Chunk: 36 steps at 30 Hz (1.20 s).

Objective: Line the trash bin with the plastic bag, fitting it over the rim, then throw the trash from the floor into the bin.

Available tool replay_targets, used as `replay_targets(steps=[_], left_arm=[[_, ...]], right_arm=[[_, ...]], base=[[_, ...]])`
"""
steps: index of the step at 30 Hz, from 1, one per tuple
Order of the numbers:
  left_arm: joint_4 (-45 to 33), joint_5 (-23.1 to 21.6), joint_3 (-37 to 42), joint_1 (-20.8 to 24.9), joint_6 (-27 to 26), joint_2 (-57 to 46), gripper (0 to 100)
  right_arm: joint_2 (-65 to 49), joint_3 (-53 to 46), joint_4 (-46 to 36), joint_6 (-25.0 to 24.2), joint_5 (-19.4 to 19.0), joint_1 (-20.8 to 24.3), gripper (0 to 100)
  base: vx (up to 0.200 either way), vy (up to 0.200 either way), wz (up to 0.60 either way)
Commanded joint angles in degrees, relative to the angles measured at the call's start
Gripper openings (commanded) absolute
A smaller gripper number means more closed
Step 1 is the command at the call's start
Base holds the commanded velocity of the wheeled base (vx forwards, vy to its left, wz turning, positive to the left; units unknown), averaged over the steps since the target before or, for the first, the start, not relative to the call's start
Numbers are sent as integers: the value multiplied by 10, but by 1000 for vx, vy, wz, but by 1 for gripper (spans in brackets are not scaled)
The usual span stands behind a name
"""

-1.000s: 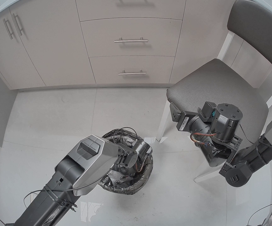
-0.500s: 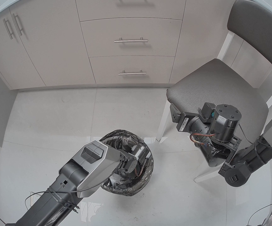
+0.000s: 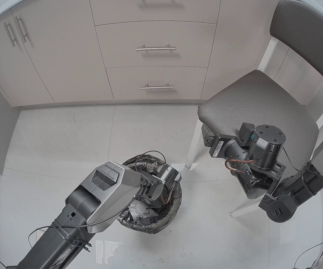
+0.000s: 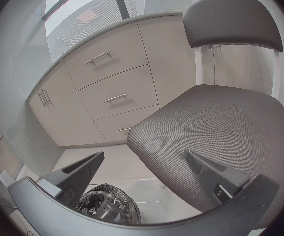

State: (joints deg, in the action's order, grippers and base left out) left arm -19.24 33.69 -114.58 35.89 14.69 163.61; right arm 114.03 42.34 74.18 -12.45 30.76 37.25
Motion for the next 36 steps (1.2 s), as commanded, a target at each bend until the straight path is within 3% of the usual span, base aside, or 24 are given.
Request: replay_targets(steps=[1,21,27,31,34,35,36], left_arm=[[-3,10,0,3,0,-46,0],[-142,11,0,8,-19,-322,0],[-331,47,0,10,-29,-495,0],[-496,51,0,6,-41,-639,0],[-512,51,0,5,-43,-653,0],[-651,53,0,-9,-45,-741,0],[-657,53,0,-11,-45,-744,0]], right_arm=[[-1,0,-1,1,0,0,100],[-3,1,-10,17,-3,-13,100],[-27,-2,-44,23,-18,-32,100],[-122,-17,-104,35,-17,-53,100],[-135,-22,-111,36,-16,-55,100],[-241,-48,-179,67,-12,-71,100],[-246,-50,-182,70,-12,-72,100]], base=[[0,0,0],[0,0,0],[0,0,0],[0,0,0],[0,0,0],[0,0,0],[0,0,0]])
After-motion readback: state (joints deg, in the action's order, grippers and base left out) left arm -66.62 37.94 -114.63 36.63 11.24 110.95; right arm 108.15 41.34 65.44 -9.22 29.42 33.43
